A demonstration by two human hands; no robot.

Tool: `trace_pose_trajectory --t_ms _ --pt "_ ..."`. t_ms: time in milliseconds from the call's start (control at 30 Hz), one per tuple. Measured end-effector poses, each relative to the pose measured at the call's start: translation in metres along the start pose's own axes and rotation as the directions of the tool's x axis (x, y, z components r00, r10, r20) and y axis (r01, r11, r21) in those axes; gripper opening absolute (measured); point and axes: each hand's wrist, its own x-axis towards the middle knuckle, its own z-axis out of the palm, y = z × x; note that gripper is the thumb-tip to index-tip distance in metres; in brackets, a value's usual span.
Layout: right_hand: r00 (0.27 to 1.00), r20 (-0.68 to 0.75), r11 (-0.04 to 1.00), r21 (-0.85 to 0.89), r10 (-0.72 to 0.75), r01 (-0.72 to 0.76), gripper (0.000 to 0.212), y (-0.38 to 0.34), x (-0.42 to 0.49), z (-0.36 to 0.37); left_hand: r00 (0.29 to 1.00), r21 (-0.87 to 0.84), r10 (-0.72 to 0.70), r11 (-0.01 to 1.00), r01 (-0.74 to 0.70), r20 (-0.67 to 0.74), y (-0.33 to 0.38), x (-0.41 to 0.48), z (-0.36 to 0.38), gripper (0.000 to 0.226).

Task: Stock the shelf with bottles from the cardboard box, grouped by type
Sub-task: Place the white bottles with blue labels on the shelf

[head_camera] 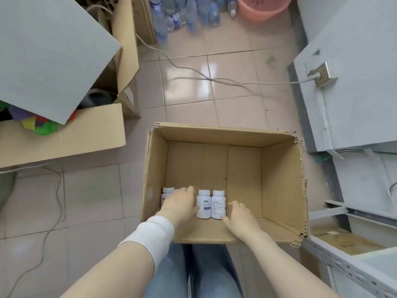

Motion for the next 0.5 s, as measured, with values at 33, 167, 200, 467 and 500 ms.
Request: trace_pose_trajectory --t_ms 33,167,200,467,500 --pt "0.999 0.04 1.0 0.01 0.026 -0.026 0.051 0.003 0.018 0.005 1.0 -0.036 -0.019 0.999 0.02 0.014 0.002 0.018 0.008 0.044" --pt "0.983 0.149 0.99 0.076 0.104 -0.116 0.05 0.009 0.067 0.018 0.994 -0.131 -0.075 0.988 0.085 0.077 0.013 0.068 0.034 0.045" --pt "0.98 0.163 0.985 0.108 0.115 -0.134 0.05 0.009 0.074 0.02 0.991 -0.144 -0.086 0.985 0.1 0.1 0.016 0.075 0.037 0.046" --pt "0.968 0.193 0.894 0.387 0.161 -0.226 0.052 0.02 0.089 0.027 0.974 -0.196 -0.171 0.96 0.199 0.147 0.023 0.093 0.041 0.055" --pt "0.968 0.191 0.883 0.41 0.161 -0.227 0.052 0.022 0.087 0.026 0.972 -0.199 -0.174 0.958 0.204 0.156 0.024 0.093 0.039 0.059"
